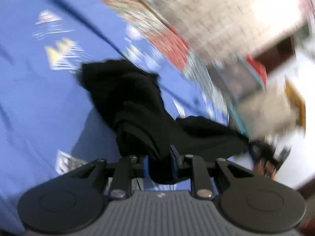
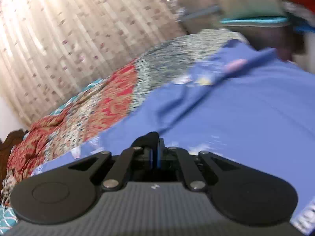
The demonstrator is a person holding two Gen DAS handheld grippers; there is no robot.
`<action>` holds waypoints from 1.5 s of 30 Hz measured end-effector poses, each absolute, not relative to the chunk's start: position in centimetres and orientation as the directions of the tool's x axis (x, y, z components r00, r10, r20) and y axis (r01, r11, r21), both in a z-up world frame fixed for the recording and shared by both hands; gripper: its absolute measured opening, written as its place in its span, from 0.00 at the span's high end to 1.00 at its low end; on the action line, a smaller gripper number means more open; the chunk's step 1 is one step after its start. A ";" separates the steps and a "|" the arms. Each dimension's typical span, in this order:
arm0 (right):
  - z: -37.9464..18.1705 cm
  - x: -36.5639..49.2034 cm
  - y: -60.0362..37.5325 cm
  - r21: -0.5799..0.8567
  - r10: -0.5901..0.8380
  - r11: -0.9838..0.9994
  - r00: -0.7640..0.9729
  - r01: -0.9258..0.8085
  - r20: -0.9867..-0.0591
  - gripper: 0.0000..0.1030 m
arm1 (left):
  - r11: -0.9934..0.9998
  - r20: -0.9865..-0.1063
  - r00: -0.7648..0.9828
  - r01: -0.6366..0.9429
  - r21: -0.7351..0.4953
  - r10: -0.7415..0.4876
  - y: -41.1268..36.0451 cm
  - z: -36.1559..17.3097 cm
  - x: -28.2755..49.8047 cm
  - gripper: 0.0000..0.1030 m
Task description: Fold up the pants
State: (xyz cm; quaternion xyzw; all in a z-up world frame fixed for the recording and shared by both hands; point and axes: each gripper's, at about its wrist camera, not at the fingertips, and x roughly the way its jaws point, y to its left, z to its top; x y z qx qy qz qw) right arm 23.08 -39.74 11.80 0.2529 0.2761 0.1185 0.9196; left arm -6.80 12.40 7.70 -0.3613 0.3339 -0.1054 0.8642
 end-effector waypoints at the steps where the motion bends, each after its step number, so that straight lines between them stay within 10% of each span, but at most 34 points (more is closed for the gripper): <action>1: 11.2 21.7 -41.1 0.541 0.342 0.840 0.818 -0.045 -0.463 0.93 | 0.745 -0.527 0.731 -0.039 -0.666 -0.434 10.9 7.7 -6.8 0.81; 5: 7.0 16.8 -43.8 0.498 0.257 0.862 0.761 0.099 -0.596 0.83 | 0.831 -0.657 0.623 -0.022 -0.556 -0.423 6.7 6.0 -6.8 0.75; 8: 4.9 15.9 -44.2 0.434 0.192 0.883 0.708 0.178 -0.680 0.39 | 0.852 -0.734 0.575 -0.116 -0.511 -0.362 7.8 4.7 -6.6 0.62; 14: 7.6 15.2 -44.8 0.347 0.031 0.910 0.795 0.228 -0.606 0.37 | 0.775 -0.661 0.696 -0.241 -0.584 -0.281 15.0 6.1 -8.5 0.42; 24: 13.0 24.4 -16.1 0.318 0.637 0.751 0.507 -0.579 -0.580 0.23 | 0.776 -0.666 0.668 -0.209 -0.596 -0.331 14.7 1.9 0.3 0.44; 29: 8.3 31.7 -1.9 0.248 0.568 0.744 0.392 -0.620 -0.724 0.17 | 0.758 -0.655 0.655 -0.187 -0.624 -0.377 13.4 0.9 2.3 0.37; 34: 0.4 38.0 2.1 0.207 0.388 0.876 0.379 -0.436 -0.840 0.28 | 0.752 -0.651 0.637 -0.166 -0.638 -0.412 11.7 0.3 2.6 0.36; 35: -0.9 38.9 2.1 0.267 0.414 0.875 0.337 -0.405 -0.845 0.63 | 0.750 -0.646 0.634 -0.153 -0.643 -0.424 11.6 0.3 2.6 0.49; 36: -1.5 38.8 2.1 0.296 0.431 0.870 0.318 -0.393 -0.844 0.78 | 0.748 -0.638 0.632 -0.135 -0.650 -0.441 11.3 0.3 2.6 0.55; 45: 13.5 37.6 -14.2 0.457 0.572 0.802 0.712 -0.384 -0.407 0.83 | 0.798 -0.665 0.624 -0.107 -0.594 -0.411 8.8 1.0 3.2 0.38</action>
